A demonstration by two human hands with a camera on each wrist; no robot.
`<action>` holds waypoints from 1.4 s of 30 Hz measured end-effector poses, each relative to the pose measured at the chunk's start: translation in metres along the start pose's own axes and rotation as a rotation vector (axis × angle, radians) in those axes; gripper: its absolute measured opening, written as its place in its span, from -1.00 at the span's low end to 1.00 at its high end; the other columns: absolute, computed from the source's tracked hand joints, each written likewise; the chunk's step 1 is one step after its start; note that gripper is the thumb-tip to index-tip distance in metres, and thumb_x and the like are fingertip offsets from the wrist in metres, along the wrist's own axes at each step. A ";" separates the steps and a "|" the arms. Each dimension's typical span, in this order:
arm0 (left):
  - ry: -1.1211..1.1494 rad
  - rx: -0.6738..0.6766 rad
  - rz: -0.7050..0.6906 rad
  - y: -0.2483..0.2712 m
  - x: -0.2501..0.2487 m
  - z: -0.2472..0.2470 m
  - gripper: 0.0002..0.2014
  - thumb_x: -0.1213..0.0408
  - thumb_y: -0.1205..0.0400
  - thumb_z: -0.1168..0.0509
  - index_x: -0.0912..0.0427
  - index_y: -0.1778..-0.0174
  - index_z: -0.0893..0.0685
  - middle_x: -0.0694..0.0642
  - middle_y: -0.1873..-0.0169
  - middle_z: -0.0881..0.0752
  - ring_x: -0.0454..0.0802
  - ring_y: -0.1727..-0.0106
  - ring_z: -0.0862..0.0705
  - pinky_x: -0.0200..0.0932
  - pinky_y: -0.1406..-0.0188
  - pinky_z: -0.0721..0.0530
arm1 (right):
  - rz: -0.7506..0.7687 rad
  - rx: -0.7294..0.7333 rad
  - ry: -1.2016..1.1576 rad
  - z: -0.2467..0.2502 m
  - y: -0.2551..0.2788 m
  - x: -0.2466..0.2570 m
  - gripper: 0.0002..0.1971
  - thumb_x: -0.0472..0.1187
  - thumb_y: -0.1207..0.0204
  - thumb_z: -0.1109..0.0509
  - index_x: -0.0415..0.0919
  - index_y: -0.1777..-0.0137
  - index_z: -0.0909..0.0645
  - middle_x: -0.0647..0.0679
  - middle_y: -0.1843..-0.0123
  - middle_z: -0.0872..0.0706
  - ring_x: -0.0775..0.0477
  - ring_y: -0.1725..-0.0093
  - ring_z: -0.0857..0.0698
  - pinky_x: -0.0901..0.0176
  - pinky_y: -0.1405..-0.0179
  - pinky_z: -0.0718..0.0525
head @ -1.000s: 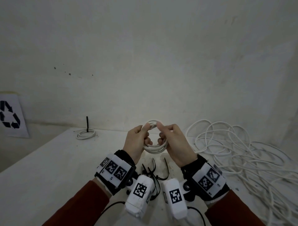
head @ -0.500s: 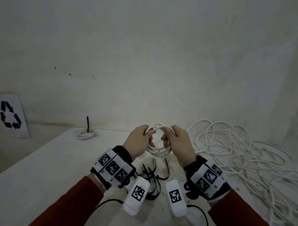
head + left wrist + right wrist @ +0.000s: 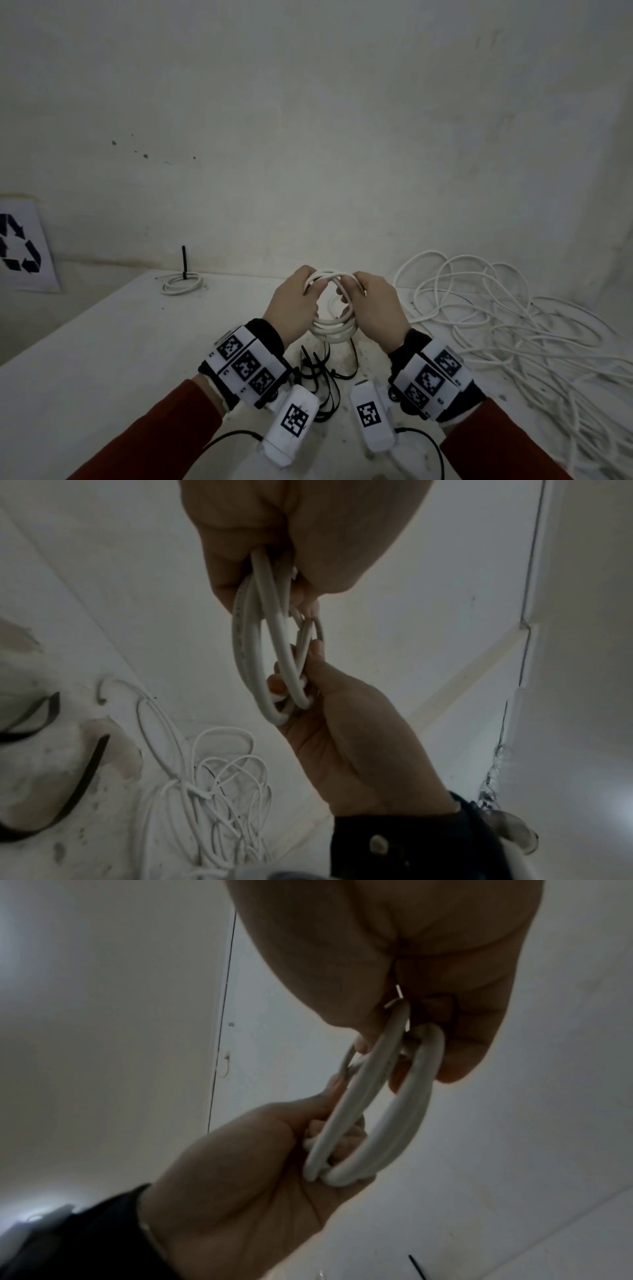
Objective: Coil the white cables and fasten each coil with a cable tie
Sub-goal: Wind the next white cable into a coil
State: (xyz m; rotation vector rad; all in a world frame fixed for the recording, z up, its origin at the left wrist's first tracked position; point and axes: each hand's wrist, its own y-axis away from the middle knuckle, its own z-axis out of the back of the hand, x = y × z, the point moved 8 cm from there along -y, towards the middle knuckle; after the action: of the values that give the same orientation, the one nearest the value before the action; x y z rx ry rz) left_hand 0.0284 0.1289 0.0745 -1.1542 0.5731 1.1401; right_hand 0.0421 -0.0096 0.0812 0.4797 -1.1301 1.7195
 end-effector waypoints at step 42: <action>0.160 0.089 0.022 -0.002 0.000 0.015 -0.69 0.12 -0.74 -0.10 0.16 0.30 -0.44 -0.03 0.43 -0.41 -0.15 0.55 -0.37 -0.03 0.32 -0.42 | -0.403 0.237 -1.008 -0.015 0.014 -0.011 -0.81 -0.37 -0.56 -0.34 -0.44 -0.10 -0.67 -0.27 0.15 -0.79 -0.14 0.18 -0.80 0.07 0.04 -0.78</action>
State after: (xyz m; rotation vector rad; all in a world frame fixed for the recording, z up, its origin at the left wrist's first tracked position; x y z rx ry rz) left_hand 0.0279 0.1422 0.0807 -1.1713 0.7540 1.0358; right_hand 0.0378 -0.0033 0.0589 1.7221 -1.3572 1.2313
